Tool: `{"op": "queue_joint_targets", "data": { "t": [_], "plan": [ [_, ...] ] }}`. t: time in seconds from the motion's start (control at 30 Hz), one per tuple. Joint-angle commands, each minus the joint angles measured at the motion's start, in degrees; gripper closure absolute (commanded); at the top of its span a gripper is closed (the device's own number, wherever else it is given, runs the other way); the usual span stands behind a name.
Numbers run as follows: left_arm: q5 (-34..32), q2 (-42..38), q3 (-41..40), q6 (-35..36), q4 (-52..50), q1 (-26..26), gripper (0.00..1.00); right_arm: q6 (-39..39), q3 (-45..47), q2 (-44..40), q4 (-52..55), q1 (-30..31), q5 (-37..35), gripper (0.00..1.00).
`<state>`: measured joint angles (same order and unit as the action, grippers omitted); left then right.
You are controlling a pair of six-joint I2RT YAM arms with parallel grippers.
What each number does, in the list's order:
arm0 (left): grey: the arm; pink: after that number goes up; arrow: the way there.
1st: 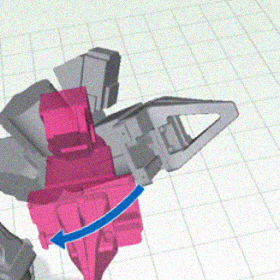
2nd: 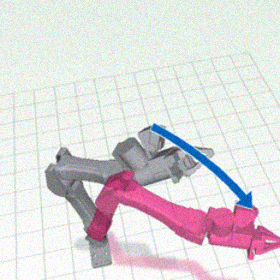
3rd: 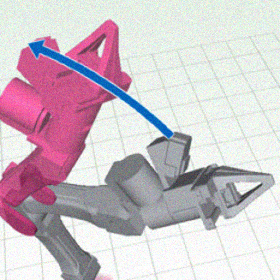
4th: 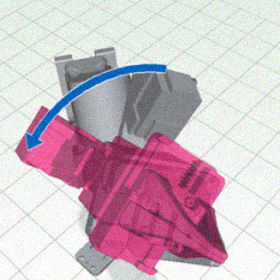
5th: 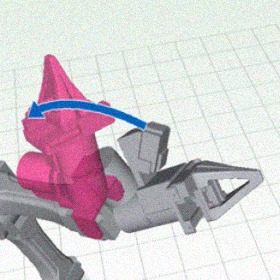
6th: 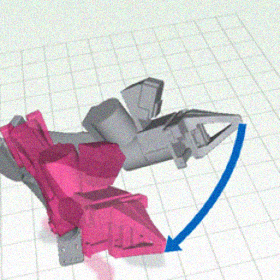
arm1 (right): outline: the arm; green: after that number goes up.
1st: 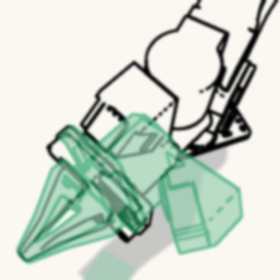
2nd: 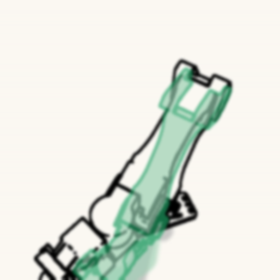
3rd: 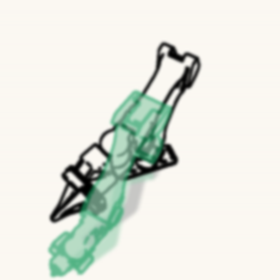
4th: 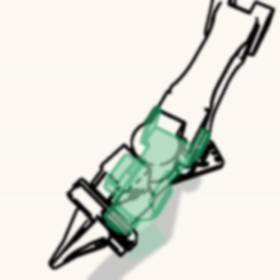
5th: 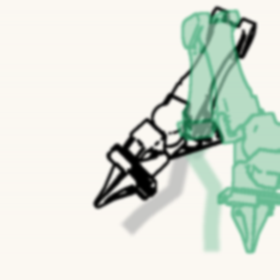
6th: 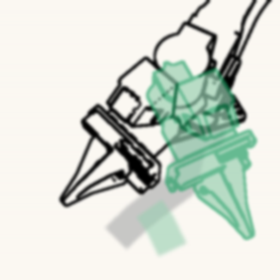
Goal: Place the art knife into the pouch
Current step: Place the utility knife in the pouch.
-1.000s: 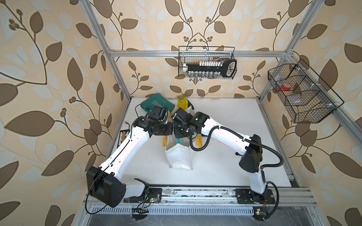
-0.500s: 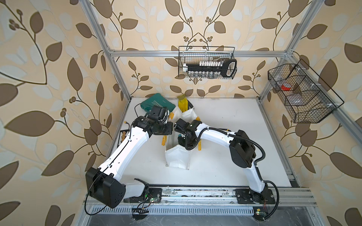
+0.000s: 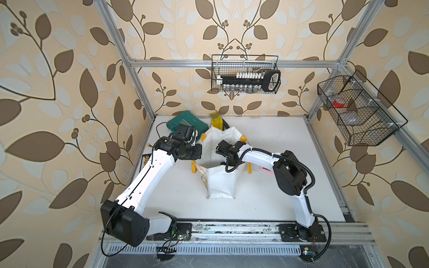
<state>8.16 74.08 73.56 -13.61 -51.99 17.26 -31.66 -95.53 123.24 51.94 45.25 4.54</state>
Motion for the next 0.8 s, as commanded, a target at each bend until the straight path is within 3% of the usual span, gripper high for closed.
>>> {"op": "queue_joint_targets", "data": {
  "t": [0.0,0.23,0.43,0.67,0.77],
  "plan": [
    [3.81,-2.43,-0.55,1.17,4.51,-0.82,1.0,3.23,-1.21,-1.49,5.26,-0.27,-1.09,0.63],
    [6.64,-3.08,-3.61,0.49,7.97,-0.82,1.0,4.93,-8.84,-3.99,7.57,0.36,3.37,0.44],
    [6.5,-3.42,-4.84,-0.15,9.26,-0.82,1.0,6.19,-16.58,-9.19,7.73,1.2,4.96,0.39],
    [5.79,-3.77,-5.96,-0.53,9.93,-0.78,1.0,9.3,-28.5,-16.7,14.01,0.49,-0.52,0.26],
    [4.95,-4.12,-6.32,-0.44,10.11,-0.82,1.0,9.86,-28.28,-20.93,16.28,-1.68,-3.28,0.19]
  ]
}}
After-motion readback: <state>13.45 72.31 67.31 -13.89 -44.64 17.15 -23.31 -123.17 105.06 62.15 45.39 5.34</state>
